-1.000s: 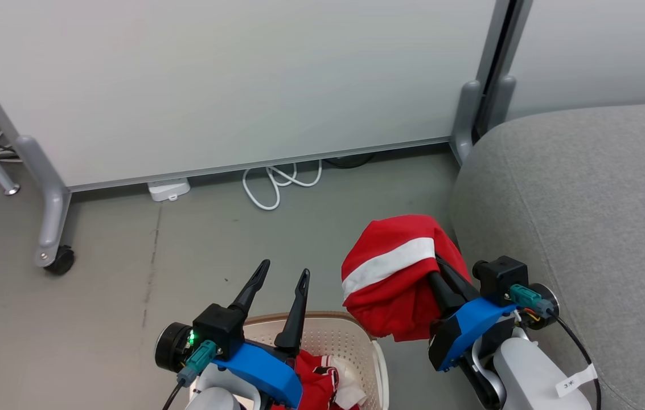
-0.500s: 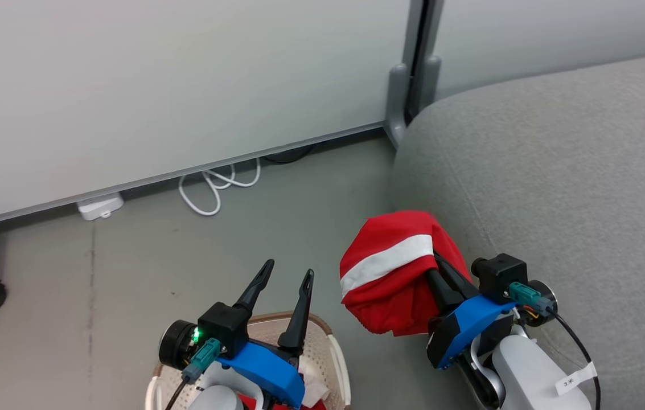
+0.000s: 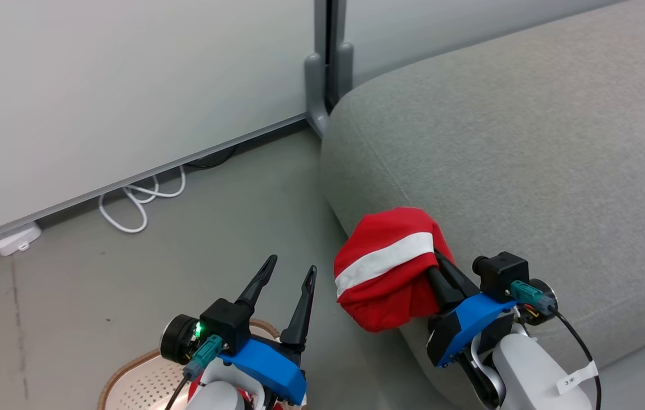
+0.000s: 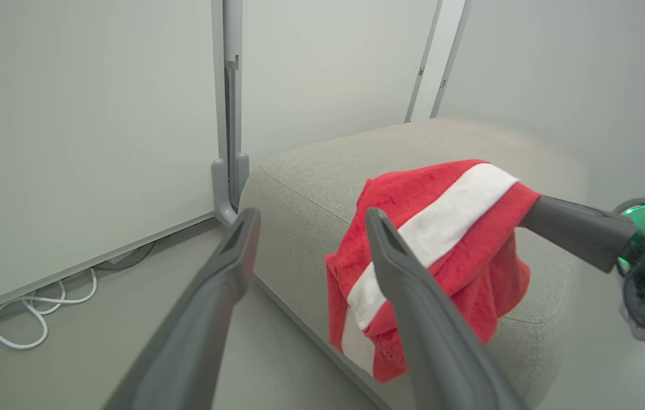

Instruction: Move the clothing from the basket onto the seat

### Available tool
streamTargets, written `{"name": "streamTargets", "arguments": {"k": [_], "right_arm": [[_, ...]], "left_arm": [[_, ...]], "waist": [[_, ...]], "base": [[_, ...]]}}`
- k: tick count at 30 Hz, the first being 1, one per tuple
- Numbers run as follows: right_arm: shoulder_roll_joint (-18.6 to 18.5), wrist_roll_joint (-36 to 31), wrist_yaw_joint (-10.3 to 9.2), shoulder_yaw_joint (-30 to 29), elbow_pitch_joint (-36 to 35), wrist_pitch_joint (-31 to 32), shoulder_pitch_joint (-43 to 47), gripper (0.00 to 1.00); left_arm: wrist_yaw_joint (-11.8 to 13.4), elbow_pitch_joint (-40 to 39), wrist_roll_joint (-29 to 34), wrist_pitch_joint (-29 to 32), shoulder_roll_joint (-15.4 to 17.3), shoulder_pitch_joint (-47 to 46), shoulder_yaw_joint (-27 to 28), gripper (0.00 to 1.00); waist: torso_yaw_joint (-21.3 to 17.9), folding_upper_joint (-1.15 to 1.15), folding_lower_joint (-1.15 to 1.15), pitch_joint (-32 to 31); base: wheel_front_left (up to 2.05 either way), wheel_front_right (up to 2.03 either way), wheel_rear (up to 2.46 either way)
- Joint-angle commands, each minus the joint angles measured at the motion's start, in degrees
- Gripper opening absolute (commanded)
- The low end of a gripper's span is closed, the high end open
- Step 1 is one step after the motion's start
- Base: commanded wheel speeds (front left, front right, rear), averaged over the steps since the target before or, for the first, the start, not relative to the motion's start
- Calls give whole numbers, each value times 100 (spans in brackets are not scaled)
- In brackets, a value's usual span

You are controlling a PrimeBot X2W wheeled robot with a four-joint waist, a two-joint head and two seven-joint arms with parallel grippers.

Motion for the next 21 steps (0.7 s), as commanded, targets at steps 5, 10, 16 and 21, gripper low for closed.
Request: {"name": "streamTargets", "arguments": {"k": [5,10,16,21], "right_arm": [[-9,84,3,1,-68,-37,-68,0],[-10,167,3,143,-107,-36,-76,0],[-9,207,3,193,-102,-38,-34,0],[-9,227,3,176,-105,-40,-41,0]], "left_arm": [[-25,1,70,-29,-1,-92,48,100],[-50,2,103,-29,18,-77,96,100],[-64,14,149,-29,2,-112,82,100],[-90,27,171,-29,-6,-120,94,100]], "waist": [[-444,0,0,49],[-730,0,0,54],[-926,0,0,83],[-1011,0,0,109]], "base": [[0,0,0],[0,0,0],[0,0,0],[0,0,0]]}}
